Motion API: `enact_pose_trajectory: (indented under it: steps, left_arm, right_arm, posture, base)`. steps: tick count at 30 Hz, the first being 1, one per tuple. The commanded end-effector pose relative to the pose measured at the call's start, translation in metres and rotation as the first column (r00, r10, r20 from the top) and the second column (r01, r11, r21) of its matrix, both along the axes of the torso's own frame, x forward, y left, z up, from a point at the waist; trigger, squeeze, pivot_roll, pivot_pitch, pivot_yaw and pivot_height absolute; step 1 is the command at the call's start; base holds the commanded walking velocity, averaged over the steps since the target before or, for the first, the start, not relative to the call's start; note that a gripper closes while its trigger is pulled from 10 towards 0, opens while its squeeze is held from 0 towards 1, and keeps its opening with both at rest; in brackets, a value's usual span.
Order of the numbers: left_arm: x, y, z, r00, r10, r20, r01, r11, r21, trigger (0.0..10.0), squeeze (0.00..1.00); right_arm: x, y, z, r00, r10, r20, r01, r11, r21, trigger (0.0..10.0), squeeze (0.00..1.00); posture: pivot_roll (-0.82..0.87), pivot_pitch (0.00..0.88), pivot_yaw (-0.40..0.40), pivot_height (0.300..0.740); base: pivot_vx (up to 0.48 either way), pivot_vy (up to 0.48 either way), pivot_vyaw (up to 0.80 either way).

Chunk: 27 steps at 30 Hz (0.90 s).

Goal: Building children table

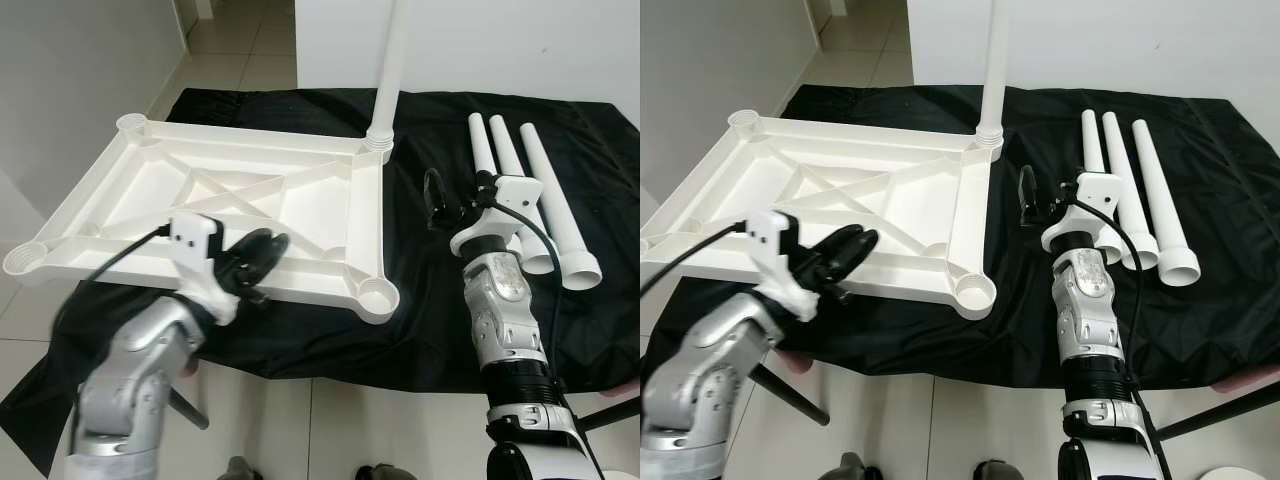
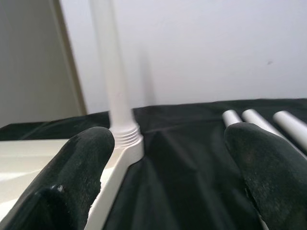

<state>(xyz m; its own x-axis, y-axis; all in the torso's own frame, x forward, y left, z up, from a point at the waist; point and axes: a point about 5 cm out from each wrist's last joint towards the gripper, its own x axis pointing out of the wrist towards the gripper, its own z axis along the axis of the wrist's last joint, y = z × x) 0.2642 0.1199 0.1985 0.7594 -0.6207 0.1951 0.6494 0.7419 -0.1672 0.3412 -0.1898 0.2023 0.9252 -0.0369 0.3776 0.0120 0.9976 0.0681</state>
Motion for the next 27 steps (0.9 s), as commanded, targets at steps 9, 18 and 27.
enact_pose_trajectory:
  steps: [9,18,27]
  left_arm:
    - [0.015,-0.019,-0.018,0.992,0.006,-0.126,0.007,0.995,0.103,10.0,0.00]
    - [0.034,-0.023,-0.005,0.993,0.112,-0.020,-0.108,0.981,0.162,10.0,0.00]
    - [0.044,-0.027,0.008,0.979,0.198,0.038,-0.201,0.970,0.139,10.0,0.00]
  right_arm:
    - [0.004,-0.036,-0.014,0.957,-0.271,-0.101,0.267,0.962,-0.052,10.0,0.00]
    - [0.006,-0.036,-0.028,0.947,-0.273,-0.170,0.272,0.962,-0.028,10.0,0.00]
    - [0.009,-0.036,-0.041,0.932,-0.285,-0.223,0.287,0.958,-0.024,10.0,0.00]
  posture:
    - [-0.08,0.011,0.034,0.740]
    - [-0.08,0.007,0.027,0.740]
    - [-0.06,0.014,0.019,0.740]
  base:
    - [0.000,0.000,0.00]
    - [0.000,0.000,0.00]
    - [0.000,0.000,0.00]
